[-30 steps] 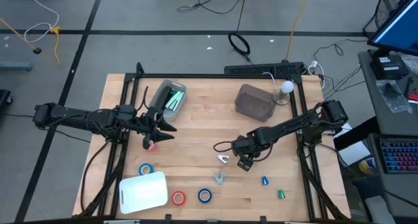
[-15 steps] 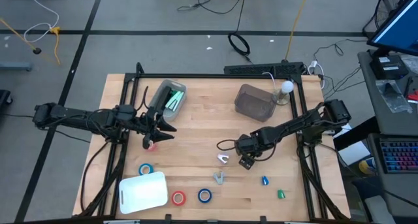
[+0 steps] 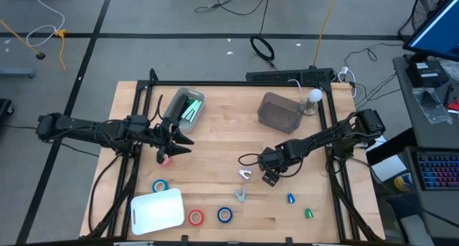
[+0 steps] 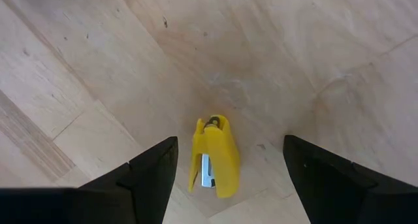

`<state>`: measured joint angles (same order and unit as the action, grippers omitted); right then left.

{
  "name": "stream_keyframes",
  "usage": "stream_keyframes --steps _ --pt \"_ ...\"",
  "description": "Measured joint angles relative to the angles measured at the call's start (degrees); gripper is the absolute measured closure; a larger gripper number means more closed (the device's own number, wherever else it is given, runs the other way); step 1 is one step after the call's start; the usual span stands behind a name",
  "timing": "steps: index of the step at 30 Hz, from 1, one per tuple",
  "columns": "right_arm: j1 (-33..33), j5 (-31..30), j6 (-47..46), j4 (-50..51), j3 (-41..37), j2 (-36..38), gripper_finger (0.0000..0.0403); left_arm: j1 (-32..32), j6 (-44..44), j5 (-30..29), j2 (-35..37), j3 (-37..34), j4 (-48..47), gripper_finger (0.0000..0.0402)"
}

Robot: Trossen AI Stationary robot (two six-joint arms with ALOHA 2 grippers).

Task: Pick and place Stapler, Stapler remover, tape
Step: Put the yellow stapler into the gray bin

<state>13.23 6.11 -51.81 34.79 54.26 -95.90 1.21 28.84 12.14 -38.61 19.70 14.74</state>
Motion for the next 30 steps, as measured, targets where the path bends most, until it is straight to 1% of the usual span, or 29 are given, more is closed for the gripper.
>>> stream_keyframes --steps 5,8,13,18,24,28,30 --pt "0.03 1.1 -1.49 0.66 0.02 -0.04 0.0135 0.0 0.0 0.02 0.0 0.0 0.0 0.0204" --pt "0.37 0.81 -1.44 0.59 0.02 -0.04 0.0135 0.0 0.0 0.02 0.0 0.0 0.0 0.0204" --pt "0.36 2.87 -1.35 0.78 0.0 -0.09 0.0135 0.0 0.0 0.02 0.0 0.0 0.0 0.0204" --pt "1.01 3.32 -1.35 1.03 0.0 -0.09 0.0135 0.0 0.23 0.02 0.0 0.0 0.0 0.0204" --pt "1.36 6.04 -2.42 1.11 0.0 -0.11 0.0135 0.0 0.49 0.02 0.0 0.0 0.01 0.0204" --pt "1.42 8.94 -3.34 1.13 0.0 -0.13 0.0135 0.0 0.68 0.02 0.0 0.0 0.0 0.0204" --pt "1.48 9.32 -3.47 1.14 0.0 -0.15 0.0135 0.0 0.66 0.02 0.0 0.0 0.02 0.0204"
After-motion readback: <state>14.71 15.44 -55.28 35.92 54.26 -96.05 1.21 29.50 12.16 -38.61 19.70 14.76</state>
